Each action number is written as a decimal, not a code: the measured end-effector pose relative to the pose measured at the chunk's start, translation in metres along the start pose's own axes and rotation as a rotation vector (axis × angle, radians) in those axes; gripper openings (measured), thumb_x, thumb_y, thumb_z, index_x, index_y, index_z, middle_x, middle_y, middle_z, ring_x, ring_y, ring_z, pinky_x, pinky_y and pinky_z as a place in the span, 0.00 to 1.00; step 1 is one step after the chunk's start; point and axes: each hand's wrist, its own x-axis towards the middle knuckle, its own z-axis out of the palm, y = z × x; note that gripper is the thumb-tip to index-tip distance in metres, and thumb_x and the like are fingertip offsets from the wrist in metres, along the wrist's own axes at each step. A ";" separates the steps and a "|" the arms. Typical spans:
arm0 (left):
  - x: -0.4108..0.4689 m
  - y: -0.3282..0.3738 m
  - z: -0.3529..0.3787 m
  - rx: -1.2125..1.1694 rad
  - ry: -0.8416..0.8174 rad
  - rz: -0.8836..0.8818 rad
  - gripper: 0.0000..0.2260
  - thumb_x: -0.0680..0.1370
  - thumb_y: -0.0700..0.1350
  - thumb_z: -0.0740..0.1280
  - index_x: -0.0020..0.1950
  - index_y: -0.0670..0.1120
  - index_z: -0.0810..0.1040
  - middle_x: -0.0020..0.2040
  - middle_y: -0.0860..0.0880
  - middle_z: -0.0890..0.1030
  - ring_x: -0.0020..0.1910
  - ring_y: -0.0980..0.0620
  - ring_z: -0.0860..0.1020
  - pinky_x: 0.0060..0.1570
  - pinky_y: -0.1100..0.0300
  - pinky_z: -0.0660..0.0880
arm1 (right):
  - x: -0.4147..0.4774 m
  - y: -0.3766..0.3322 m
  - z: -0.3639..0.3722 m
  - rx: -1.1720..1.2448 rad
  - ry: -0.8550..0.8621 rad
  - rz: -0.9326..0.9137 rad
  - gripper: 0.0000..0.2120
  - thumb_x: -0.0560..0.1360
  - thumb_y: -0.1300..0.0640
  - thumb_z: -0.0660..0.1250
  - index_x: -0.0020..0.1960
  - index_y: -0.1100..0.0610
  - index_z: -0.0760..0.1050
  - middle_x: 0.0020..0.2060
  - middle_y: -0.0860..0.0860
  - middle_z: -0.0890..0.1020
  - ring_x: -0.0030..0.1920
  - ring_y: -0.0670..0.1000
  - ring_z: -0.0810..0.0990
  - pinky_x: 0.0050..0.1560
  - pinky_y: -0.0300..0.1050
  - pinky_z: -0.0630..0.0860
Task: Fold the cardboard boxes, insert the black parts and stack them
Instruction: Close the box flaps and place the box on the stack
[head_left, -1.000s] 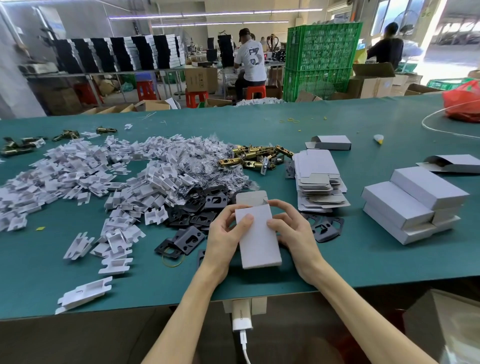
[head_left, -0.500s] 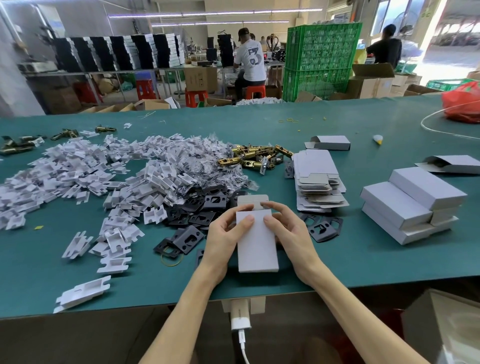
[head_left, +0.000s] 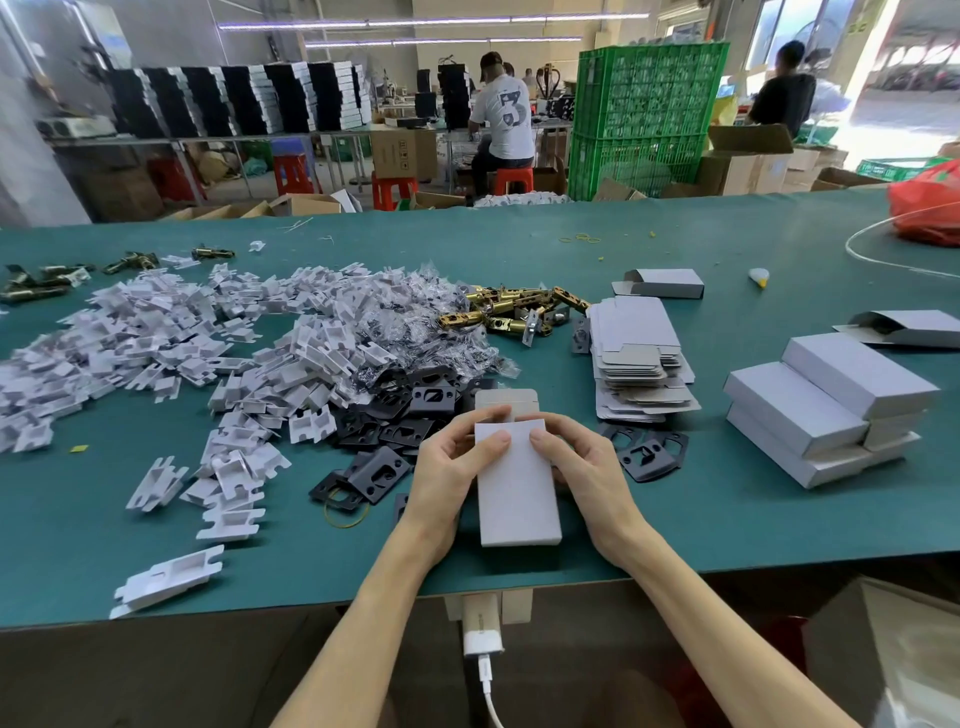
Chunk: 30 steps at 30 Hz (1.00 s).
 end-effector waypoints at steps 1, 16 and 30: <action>0.000 0.000 0.000 -0.003 0.001 -0.002 0.16 0.72 0.46 0.76 0.60 0.49 0.86 0.60 0.45 0.86 0.57 0.43 0.82 0.62 0.38 0.79 | 0.000 0.000 0.000 0.006 0.007 0.006 0.12 0.76 0.48 0.69 0.57 0.49 0.82 0.51 0.52 0.85 0.53 0.60 0.84 0.51 0.64 0.81; -0.001 0.001 0.000 0.028 -0.063 -0.004 0.17 0.75 0.46 0.75 0.62 0.44 0.84 0.61 0.41 0.85 0.54 0.45 0.83 0.57 0.47 0.80 | -0.001 -0.002 -0.003 0.059 0.016 0.035 0.13 0.74 0.49 0.70 0.56 0.52 0.83 0.52 0.55 0.85 0.49 0.55 0.84 0.51 0.60 0.80; 0.001 0.000 -0.001 0.008 -0.036 0.034 0.15 0.75 0.44 0.74 0.60 0.41 0.85 0.64 0.42 0.82 0.60 0.35 0.81 0.63 0.36 0.76 | -0.002 -0.003 -0.002 0.020 0.013 -0.016 0.08 0.77 0.50 0.71 0.55 0.50 0.80 0.54 0.50 0.84 0.51 0.55 0.84 0.51 0.62 0.80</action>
